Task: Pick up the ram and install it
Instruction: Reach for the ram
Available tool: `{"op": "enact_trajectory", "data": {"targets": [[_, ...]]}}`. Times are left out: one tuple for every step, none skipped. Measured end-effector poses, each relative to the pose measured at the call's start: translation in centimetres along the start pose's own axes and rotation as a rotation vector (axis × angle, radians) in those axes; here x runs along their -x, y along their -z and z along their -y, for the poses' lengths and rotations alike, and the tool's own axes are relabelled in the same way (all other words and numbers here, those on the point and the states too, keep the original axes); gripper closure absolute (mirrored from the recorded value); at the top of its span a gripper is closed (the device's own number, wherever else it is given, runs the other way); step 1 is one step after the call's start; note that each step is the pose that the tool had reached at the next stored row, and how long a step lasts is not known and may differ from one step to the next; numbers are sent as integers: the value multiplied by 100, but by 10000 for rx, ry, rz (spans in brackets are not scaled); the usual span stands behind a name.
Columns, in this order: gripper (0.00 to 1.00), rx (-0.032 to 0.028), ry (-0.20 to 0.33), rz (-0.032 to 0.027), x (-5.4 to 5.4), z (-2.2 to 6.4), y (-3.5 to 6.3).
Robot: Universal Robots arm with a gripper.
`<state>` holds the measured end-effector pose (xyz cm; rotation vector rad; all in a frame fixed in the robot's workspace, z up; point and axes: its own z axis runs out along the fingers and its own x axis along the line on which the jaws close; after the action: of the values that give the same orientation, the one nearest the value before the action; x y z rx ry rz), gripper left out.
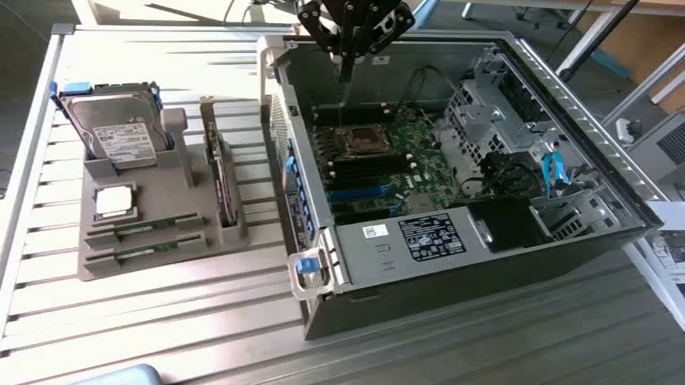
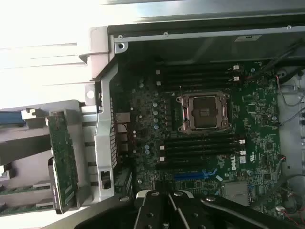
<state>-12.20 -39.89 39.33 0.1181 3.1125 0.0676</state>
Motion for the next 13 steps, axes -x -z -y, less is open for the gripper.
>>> {"op": "enact_trajectory", "data": {"targets": [[90, -1, 0, 0, 0, 0, 0], [90, 0, 0, 0, 0, 0, 0], [90, 0, 1, 0, 0, 0, 0], [90, 0, 1, 0, 0, 0, 0], [90, 0, 1, 0, 0, 0, 0], [90, 0, 0, 0, -6, 0, 0], [90, 0, 0, 0, -18, 1, 0], [90, 0, 2, -1, -48, 3, 0], [90, 0, 2, 0, -89, 6, 1], [90, 1, 0, 0, -135, 10, 2], [90, 1, 0, 0, -186, 14, 3], [90, 0, 2, -1, -242, 18, 5], [90, 1, 0, 0, -286, 21, 6]]}}
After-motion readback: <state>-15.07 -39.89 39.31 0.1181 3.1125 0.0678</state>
